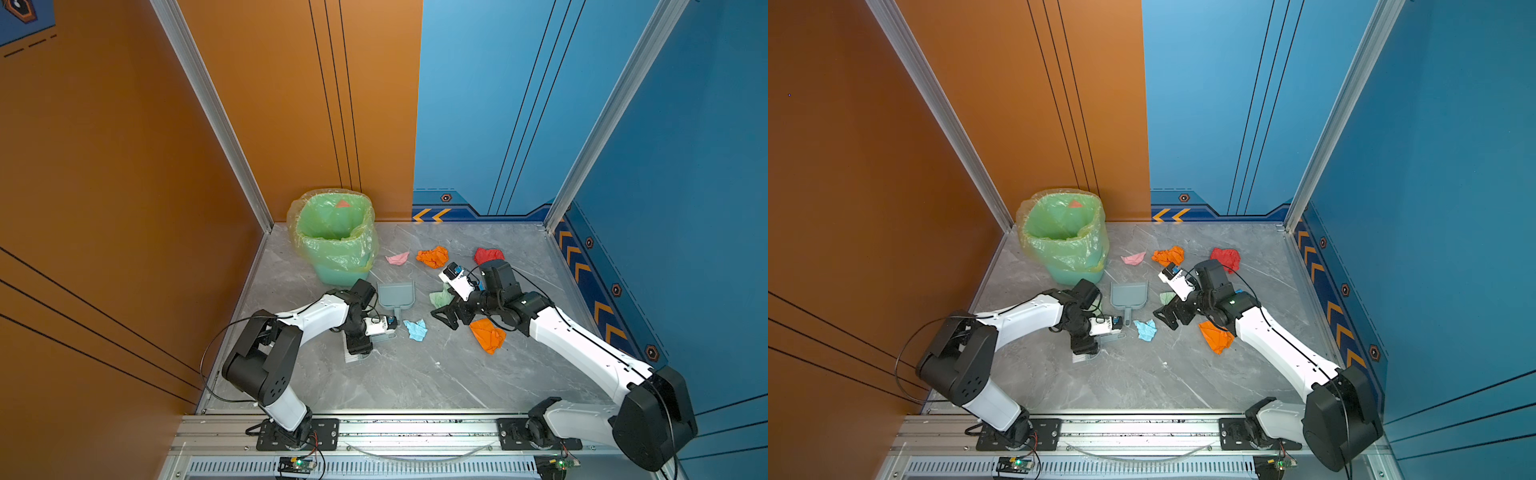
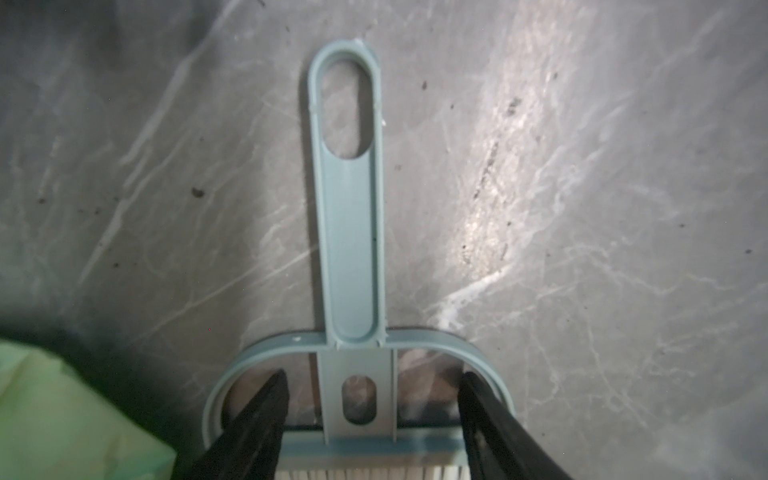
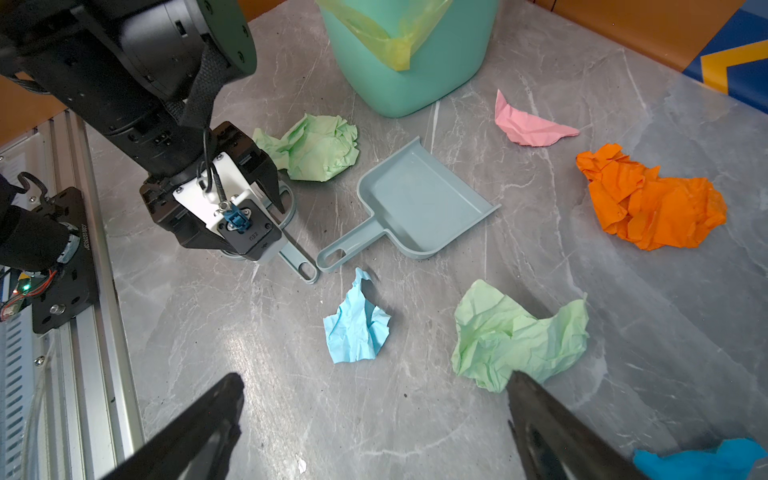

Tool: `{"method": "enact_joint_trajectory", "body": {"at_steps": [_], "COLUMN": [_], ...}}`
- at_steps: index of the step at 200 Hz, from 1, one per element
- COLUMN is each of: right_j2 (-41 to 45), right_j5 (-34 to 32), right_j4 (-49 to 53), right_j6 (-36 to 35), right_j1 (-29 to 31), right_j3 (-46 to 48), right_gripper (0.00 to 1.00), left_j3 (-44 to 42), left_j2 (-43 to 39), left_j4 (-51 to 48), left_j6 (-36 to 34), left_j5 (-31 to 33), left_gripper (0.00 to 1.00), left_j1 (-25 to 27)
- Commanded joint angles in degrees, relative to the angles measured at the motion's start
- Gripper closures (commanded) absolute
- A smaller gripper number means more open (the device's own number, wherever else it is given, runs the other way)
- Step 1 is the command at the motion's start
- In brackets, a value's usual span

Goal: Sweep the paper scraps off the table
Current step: 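Lower the left gripper and close it on the hand brush handle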

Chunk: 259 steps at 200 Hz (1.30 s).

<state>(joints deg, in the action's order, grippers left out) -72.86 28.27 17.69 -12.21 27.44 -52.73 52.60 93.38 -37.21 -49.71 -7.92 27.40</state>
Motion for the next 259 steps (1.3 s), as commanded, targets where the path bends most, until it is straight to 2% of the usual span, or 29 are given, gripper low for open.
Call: {"method": "enact_joint_trajectory", "body": {"at_steps": [1, 259], "right_j2": [0.52, 0.95], "right_j5": [-0.5, -0.41], "right_j4": [-1.37, -1.71], "right_j6": [0.2, 1.15], "right_j1": [-0.02, -0.11], "right_j3": [0.61, 0.57], "right_gripper": [0.0, 0.0], "left_j3": [1.26, 3.58], "left_j2": [1.02, 3.67], "left_j4": [-2.42, -4.76], "left_j6": [-0.11, 1.11], "left_j5": [-2.08, -3.08], "left_gripper": [0.34, 0.51], "left_j1": [-0.37, 0.11]}}
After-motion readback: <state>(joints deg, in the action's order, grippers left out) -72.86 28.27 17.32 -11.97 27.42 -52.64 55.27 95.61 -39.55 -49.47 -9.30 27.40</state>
